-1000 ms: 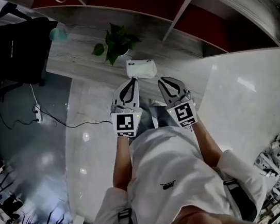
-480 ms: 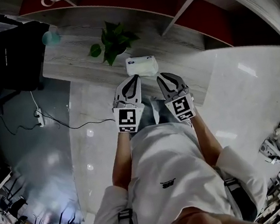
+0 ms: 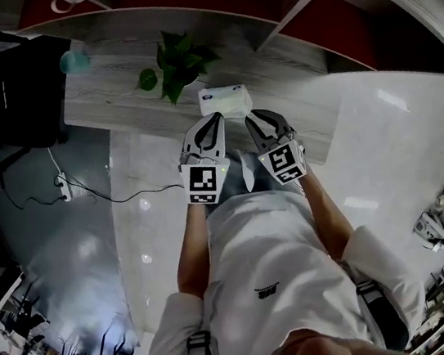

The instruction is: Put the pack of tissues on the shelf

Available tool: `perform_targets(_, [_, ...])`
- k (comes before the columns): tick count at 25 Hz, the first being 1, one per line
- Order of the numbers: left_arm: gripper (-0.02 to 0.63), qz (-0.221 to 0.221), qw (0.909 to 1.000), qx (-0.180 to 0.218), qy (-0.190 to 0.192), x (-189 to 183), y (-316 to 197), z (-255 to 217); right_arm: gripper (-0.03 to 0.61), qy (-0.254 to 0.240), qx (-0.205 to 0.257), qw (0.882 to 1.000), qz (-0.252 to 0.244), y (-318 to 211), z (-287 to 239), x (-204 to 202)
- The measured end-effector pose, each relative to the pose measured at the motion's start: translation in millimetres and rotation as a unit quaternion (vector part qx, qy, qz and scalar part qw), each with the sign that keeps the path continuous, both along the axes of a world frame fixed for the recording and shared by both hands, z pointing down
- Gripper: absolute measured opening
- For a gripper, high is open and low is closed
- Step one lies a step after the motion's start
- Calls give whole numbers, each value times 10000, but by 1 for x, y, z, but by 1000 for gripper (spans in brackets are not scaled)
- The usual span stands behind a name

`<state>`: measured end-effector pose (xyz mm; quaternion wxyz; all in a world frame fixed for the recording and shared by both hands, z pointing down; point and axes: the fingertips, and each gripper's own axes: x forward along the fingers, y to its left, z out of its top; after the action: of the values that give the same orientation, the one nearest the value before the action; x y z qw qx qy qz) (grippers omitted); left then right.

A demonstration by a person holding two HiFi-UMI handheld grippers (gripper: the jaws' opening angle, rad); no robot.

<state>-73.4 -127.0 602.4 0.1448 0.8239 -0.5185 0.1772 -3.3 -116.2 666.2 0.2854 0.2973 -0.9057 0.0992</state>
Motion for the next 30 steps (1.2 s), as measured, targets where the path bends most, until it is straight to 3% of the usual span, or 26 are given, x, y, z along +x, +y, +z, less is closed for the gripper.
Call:
perform_targets(17, [29, 49, 9999, -145, 36, 3, 2, 14, 146, 177, -297, 9994, -104, -1, 31, -10])
perform_targets(25, [29, 36, 9998, -166, 59, 1, 4, 16, 143, 246, -325, 9991, -85, -3, 38, -17])
perform_targets(30, [29, -1, 9998, -191, 77, -2, 5, 19, 107, 274, -300, 9992, -9, -7, 42, -18])
